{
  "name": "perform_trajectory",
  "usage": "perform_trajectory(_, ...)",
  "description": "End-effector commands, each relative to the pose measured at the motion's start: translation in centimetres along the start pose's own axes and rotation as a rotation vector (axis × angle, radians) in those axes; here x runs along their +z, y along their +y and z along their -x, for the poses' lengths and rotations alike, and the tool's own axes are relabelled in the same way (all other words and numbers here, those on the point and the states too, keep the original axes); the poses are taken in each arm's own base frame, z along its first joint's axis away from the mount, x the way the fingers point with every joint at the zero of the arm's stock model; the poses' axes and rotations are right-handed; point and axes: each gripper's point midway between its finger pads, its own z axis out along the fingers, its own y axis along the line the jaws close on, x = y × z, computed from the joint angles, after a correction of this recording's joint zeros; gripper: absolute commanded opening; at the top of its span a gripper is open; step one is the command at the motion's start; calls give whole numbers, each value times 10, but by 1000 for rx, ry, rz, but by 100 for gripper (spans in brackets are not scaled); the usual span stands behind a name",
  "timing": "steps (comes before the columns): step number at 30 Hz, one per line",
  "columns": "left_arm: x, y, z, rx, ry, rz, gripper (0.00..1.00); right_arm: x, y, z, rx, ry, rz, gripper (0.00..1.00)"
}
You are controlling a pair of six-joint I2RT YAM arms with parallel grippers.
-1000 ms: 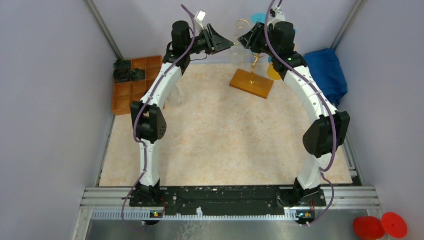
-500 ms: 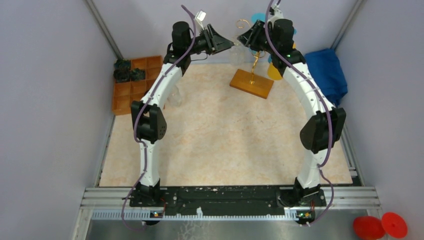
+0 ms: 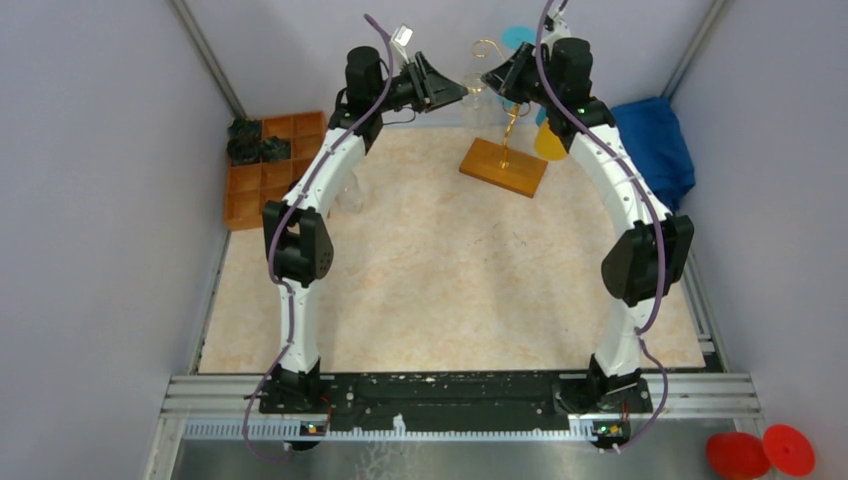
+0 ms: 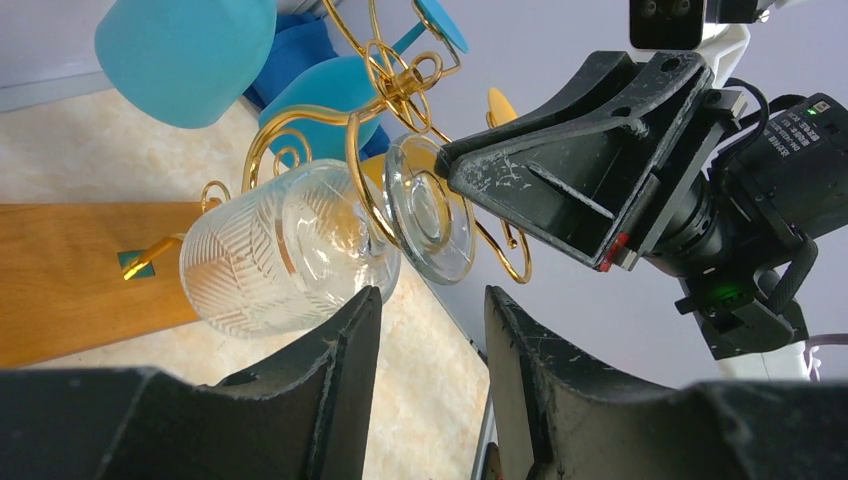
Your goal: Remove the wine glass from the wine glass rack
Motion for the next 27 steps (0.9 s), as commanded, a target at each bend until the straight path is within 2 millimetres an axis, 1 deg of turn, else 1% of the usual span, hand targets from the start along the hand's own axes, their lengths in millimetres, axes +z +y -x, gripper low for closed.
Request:
perform_trajectory(1,1,-4,-2,17,4,-21,49,0,10,6,0,-9,44,11)
perform_trajectory(8,3,0,-4,15,4,-16,49,-3,17,7,18,-6,82,11)
perform_trajectory(9,3,0,-3,16,4,-17,49,-3,18,7,22,-2,91,10)
perform_trajectory(12,3,0,-3,15,3,-17,49,-2,21,6,33,6,108,2)
perform_trajectory(13,3,0,-4,14,5,-17,48,-1,21,5,37,9,110,0)
perform_trajectory(18,2,2,-6,13,9,-11,48,3,16,6,90,20,115,0)
perform_trajectory(21,2,1,-5,18,7,-11,48,5,14,6,154,29,131,0)
perform_trajectory(27,0,0,-5,25,8,-10,48,9,8,12,284,36,164,0)
